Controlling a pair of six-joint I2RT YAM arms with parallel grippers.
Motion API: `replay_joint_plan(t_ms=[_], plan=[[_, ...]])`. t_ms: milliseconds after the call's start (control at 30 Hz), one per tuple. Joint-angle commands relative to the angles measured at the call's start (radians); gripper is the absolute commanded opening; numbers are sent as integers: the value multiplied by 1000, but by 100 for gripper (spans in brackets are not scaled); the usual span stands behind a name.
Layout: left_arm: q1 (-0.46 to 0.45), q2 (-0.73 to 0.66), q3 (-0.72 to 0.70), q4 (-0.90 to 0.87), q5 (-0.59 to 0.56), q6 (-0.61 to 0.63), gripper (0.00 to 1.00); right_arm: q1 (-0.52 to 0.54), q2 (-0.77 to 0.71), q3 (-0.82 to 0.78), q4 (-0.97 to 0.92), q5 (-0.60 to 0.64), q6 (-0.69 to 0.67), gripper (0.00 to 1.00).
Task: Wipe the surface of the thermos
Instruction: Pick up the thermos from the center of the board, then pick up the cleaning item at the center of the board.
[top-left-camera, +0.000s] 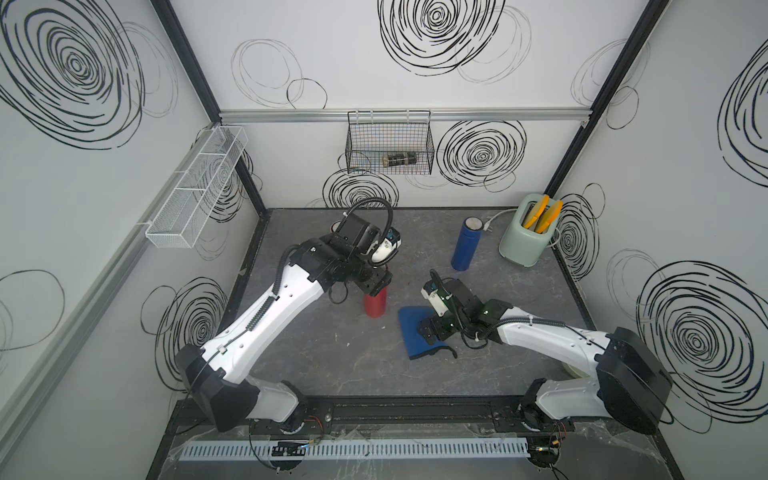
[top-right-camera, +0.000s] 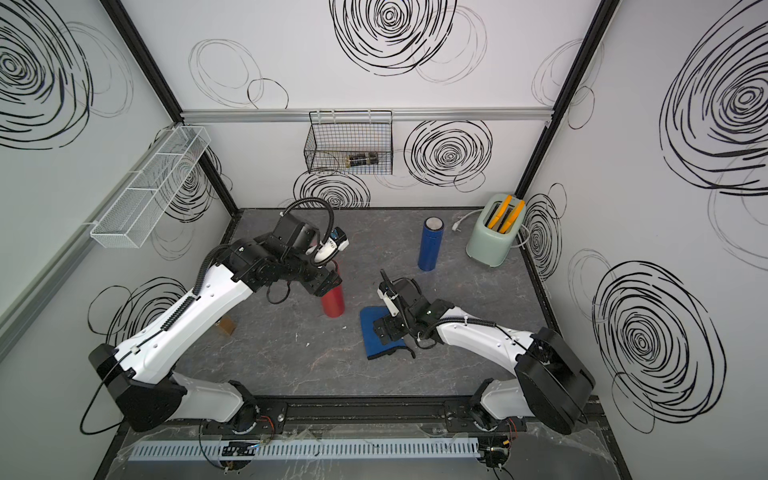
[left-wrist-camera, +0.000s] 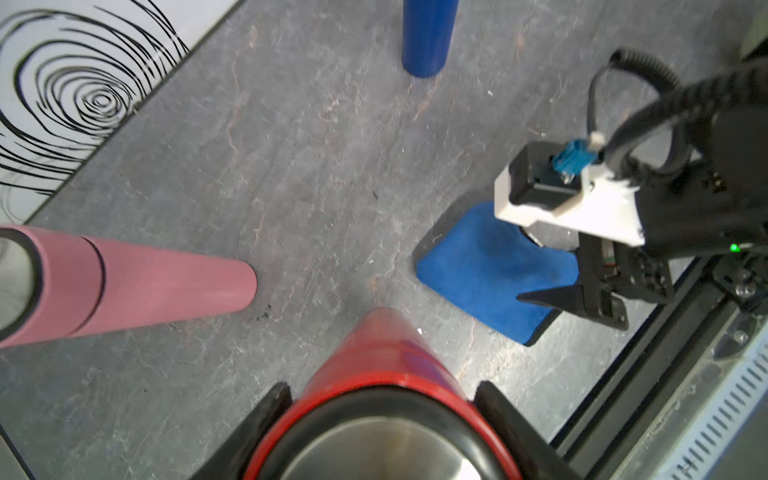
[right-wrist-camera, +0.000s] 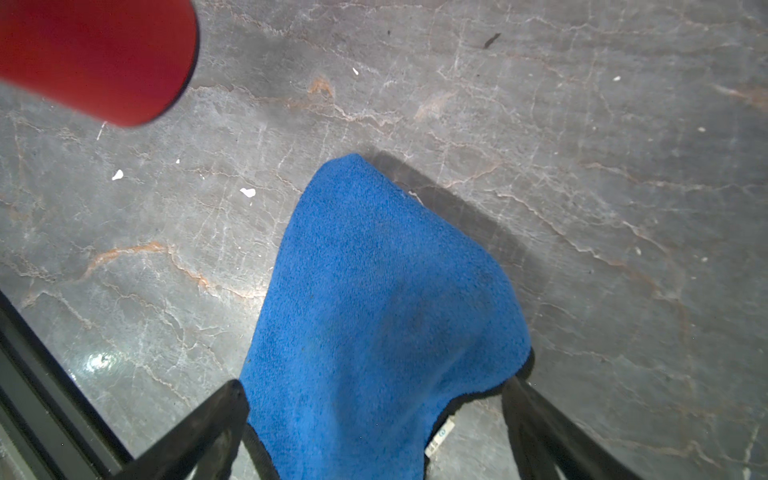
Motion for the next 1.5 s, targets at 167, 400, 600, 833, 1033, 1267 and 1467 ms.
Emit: replay_joint_plan(t_ms=[167,400,600,833,1033,1267,1467], plan=[[-5,-145,-144,146,28,-11,0,13,68,-21,86,37,53,98],[-8,-209,-250,189,59,-20,0,15,171,-5,109,30,84,98],[-8,-235,-278,202,65,-17,0,23,254,2,120,15,85,66],[-8,-264,-304,231,93,12,0,22,290,15,105,-1,97,9],[-12,-308,-361,259,134,77,0,-5,199,22,87,-29,80,0],[-15,-341,-404,269,184,159,0,-52,38,41,60,-45,38,0],[-28,-336,-440,273,200,231,0,-83,10,94,58,-173,0,0]])
